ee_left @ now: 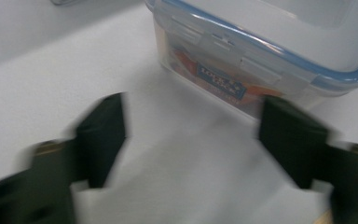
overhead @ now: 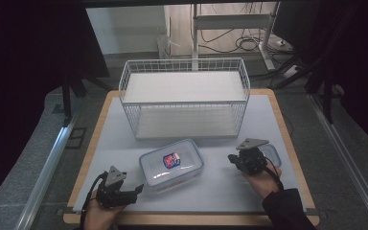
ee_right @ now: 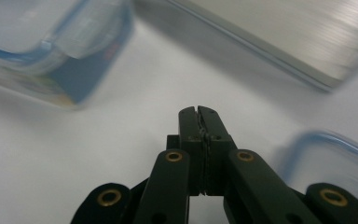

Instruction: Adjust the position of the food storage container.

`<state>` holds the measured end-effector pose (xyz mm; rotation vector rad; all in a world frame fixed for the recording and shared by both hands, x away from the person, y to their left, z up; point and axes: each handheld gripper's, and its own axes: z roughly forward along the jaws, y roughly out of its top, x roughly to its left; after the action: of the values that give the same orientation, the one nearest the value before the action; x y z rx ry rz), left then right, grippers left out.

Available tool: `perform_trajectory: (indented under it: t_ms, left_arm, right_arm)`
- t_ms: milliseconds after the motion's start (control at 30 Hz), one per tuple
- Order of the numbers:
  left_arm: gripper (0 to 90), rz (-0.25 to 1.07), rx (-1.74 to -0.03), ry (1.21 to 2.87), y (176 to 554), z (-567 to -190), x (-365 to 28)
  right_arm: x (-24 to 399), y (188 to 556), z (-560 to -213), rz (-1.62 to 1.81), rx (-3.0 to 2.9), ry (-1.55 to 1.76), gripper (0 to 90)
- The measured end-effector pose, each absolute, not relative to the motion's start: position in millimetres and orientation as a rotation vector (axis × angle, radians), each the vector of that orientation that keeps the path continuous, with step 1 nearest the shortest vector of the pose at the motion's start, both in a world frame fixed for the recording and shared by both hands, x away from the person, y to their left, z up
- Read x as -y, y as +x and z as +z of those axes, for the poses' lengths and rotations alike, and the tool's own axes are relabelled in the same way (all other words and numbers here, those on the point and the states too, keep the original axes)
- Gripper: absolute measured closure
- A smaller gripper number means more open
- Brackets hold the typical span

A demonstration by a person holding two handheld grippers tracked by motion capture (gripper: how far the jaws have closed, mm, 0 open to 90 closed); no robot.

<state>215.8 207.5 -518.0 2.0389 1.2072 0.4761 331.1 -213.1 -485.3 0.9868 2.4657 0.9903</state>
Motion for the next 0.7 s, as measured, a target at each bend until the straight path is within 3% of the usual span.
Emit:
perform_trajectory:
  t_ms: [167,233,467,700]
  left_arm:
    - [81.5,0.421,-1.206,1.997,225.9,-515.6,-202.6]
    - [86.4,0.43,-1.224,2.018,232.2,-517.0,-196.2]
    - [89.7,0.368,-1.24,1.991,249.5,-519.6,-188.2]
    - [90.0,0.344,-1.231,1.989,275.5,-519.8,-178.1]
  right_arm:
    - [191.5,333.9,-491.5,1.063,-2.525,0.984,89.5]
    - [182.3,337.3,-492.2,1.084,-2.535,0.986,89.5]
    - [150.5,347.9,-499.9,1.031,-2.575,0.96,89.6]
    - [164.4,341.1,-495.7,0.976,-2.552,1.015,89.7]
